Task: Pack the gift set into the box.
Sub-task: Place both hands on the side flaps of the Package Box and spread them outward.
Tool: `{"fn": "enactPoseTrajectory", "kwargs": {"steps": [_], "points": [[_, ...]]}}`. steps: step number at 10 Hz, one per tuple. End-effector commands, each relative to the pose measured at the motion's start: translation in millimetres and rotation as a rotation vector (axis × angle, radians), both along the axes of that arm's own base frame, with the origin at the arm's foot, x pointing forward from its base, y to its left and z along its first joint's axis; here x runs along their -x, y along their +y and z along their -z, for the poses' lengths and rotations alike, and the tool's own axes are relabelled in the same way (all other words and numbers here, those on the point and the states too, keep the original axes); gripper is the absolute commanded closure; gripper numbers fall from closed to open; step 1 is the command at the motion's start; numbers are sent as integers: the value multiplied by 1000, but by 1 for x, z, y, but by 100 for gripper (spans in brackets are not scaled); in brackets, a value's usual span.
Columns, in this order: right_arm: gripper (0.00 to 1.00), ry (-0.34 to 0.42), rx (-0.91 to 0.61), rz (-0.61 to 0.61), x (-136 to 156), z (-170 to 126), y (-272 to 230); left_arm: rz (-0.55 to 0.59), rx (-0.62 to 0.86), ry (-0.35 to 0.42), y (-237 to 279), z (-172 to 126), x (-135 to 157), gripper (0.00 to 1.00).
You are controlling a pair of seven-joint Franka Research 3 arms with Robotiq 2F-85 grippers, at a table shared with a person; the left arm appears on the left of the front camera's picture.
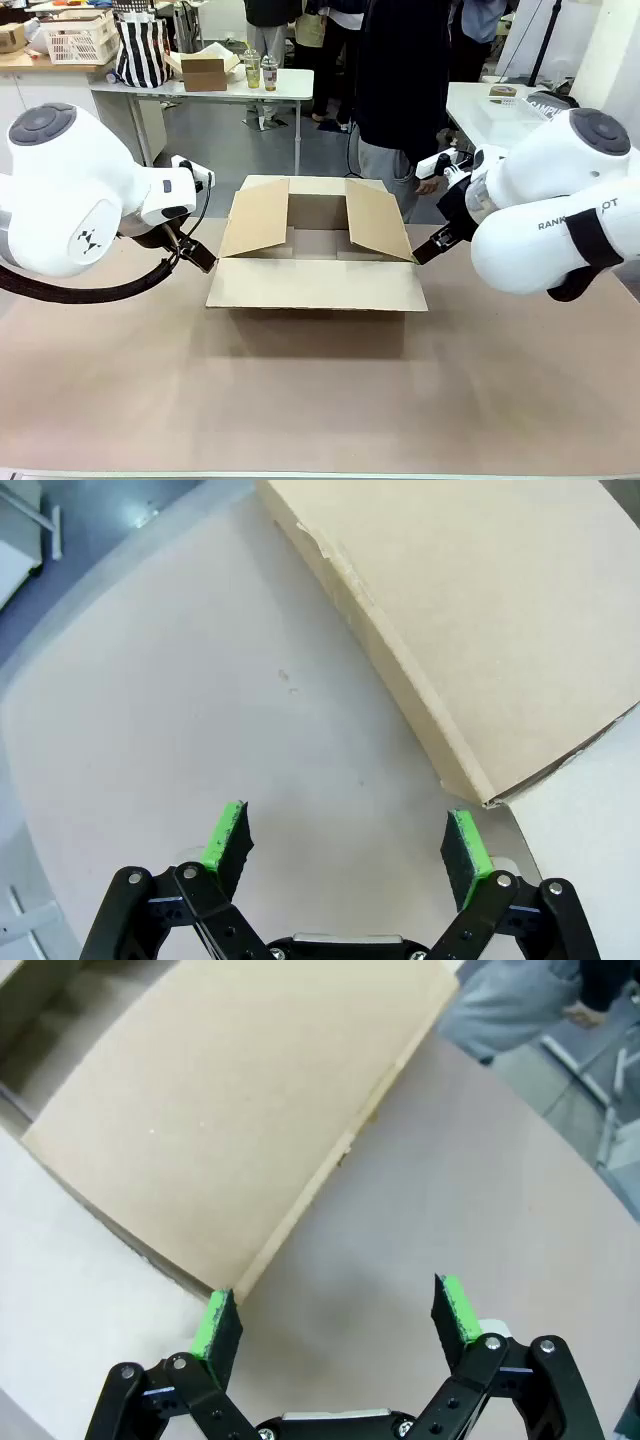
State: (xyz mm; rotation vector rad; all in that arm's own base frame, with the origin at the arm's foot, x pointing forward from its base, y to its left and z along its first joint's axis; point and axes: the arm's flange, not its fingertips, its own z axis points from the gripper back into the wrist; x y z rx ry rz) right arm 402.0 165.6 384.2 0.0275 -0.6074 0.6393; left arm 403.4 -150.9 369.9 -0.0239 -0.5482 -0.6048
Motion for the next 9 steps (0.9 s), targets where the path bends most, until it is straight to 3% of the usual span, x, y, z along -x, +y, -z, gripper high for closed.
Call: {"fn": "enactPoseTrajectory", "kwargs": {"steps": [1,9], "points": [[0,-2,-2,4,-1,-1,-1,0,1,-2,-1,0,0,0],[0,-2,-2,4,-1,-1,-1,0,1,-2,-1,0,0,0]]}}
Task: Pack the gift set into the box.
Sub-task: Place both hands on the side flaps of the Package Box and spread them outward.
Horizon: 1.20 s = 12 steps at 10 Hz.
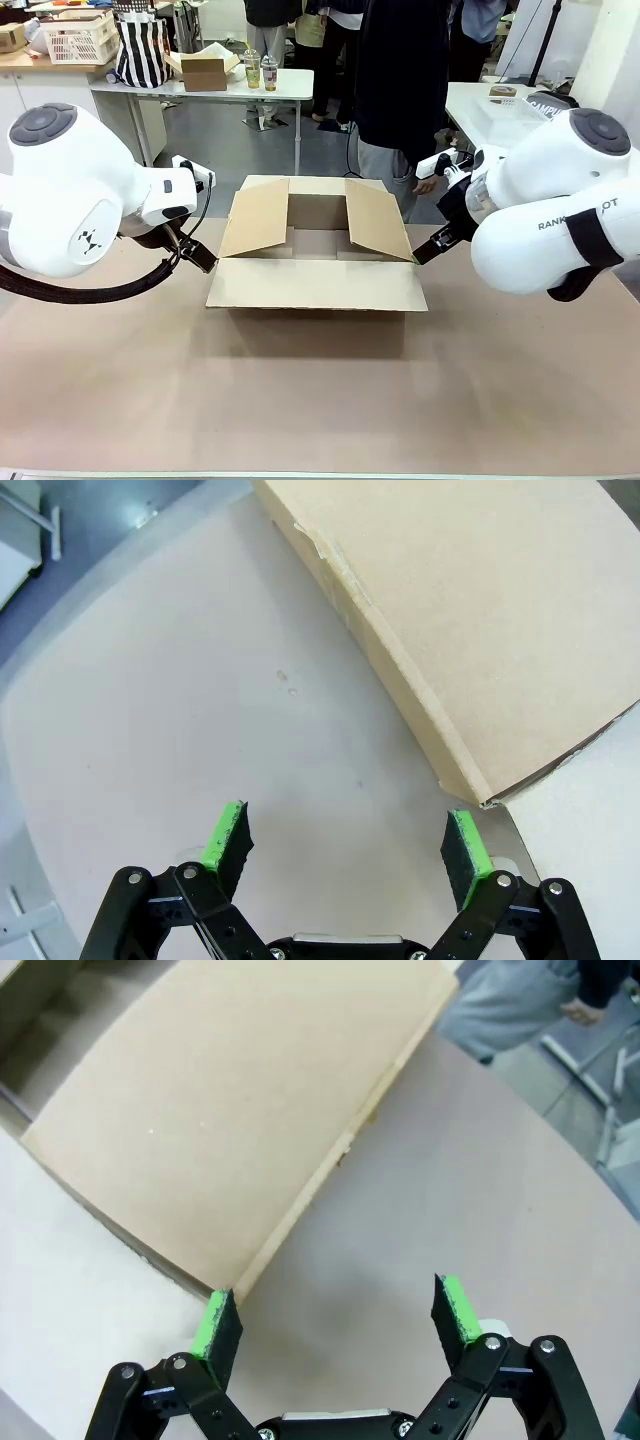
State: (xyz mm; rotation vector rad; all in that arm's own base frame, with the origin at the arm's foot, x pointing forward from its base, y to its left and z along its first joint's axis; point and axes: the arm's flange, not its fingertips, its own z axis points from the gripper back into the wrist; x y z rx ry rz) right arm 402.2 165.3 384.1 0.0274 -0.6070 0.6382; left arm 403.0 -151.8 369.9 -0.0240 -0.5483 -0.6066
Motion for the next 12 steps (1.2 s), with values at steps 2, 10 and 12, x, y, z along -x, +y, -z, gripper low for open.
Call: {"fn": "enactPoseTrajectory", "kwargs": {"steps": [2,10,12], "points": [[0,-3,-2,3,-1,-1,-1,-1,2,-2,0,0,0,0],[0,-161,84,173,93,-131,-59,-21,137,-37,35,-132,66,0],[0,-14,32,100,89,-168,-73,65,156,133,49,-143,66,0]]}}
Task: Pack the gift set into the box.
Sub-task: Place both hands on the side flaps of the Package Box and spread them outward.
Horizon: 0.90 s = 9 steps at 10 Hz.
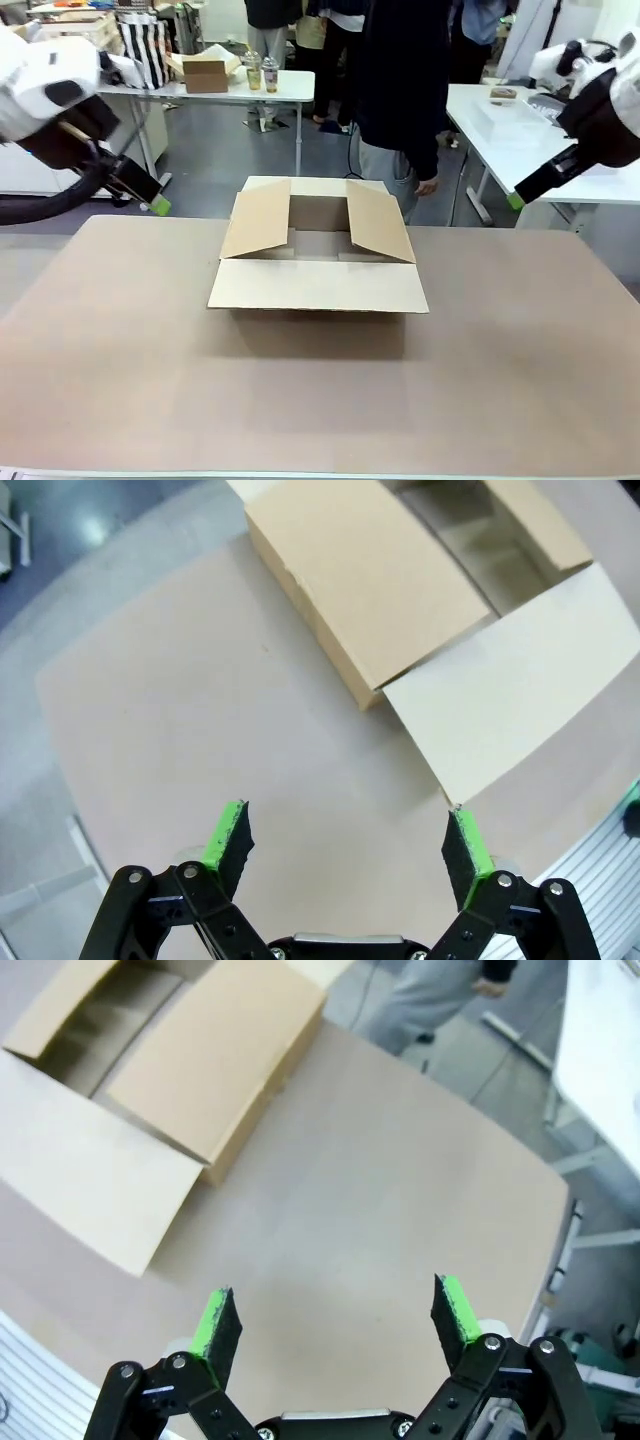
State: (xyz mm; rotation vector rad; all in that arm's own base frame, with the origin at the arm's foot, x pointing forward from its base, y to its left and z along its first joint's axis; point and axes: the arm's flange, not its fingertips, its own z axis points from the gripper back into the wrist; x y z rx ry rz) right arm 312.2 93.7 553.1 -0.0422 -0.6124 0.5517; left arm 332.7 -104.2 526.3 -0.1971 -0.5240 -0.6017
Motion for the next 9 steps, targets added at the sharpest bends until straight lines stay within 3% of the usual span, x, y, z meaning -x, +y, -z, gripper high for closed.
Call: {"fn": "enactPoseTrajectory", "kwargs": {"steps": [1,2,3,4,5,6,9], "points": [[0,61,-153,29,-7,8,-15,-6,8,-27,1,-7,1,0],[0,124,-412,47,-8,8,-42,58,159,-5,20,-7,5,0],[0,249,-715,179,-12,6,-65,111,347,22,43,-7,10,0],[0,442,-985,186,-16,10,-84,169,598,47,67,-3,12,0],[0,551,-1161,184,-21,19,-95,256,810,77,82,4,12,0],[0,595,-1296,175,-25,24,-103,286,956,96,93,12,10,0],[0,535,-1533,205,-33,34,-113,277,1103,200,92,38,-2,0]]}}
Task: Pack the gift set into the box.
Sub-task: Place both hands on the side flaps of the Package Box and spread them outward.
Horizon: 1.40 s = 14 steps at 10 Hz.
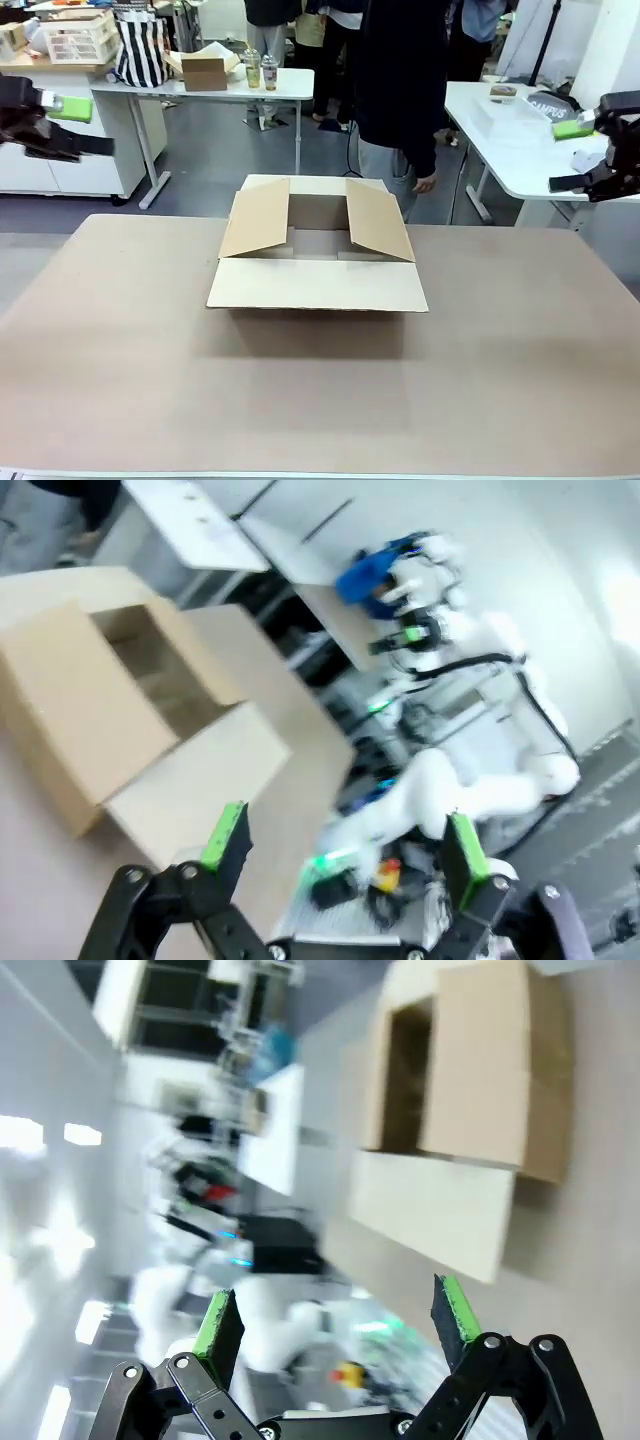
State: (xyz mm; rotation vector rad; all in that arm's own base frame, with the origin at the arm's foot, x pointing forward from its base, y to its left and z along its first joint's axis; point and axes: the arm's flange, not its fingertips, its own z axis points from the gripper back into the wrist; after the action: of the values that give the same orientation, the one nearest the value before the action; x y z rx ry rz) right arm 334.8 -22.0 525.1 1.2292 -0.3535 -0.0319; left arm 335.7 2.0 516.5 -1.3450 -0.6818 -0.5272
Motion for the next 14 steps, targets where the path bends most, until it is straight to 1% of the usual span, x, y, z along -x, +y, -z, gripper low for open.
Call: {"fn": "enactPoseTrajectory", "kwargs": {"steps": [1,2,3,9,10,11,12,14], "points": [[0,109,-178,145,-14,10,9,20,1,112,-15,31,-2,0],[0,0,0,0,0,0,0,-64,-178,123,-20,28,0,0],[0,0,0,0,0,0,0,23,56,61,-4,14,-5,0],[0,0,0,0,0,0,0,23,56,61,-4,14,-5,0],[0,0,0,0,0,0,0,20,36,88,-1,12,-3,0],[0,0,0,0,0,0,0,-6,-61,130,-11,-1,-5,0],[0,0,0,0,0,0,0,-35,-184,182,-28,-18,-18,0],[0,0,0,0,0,0,0,7,-395,234,-79,-40,-55,0]]}}
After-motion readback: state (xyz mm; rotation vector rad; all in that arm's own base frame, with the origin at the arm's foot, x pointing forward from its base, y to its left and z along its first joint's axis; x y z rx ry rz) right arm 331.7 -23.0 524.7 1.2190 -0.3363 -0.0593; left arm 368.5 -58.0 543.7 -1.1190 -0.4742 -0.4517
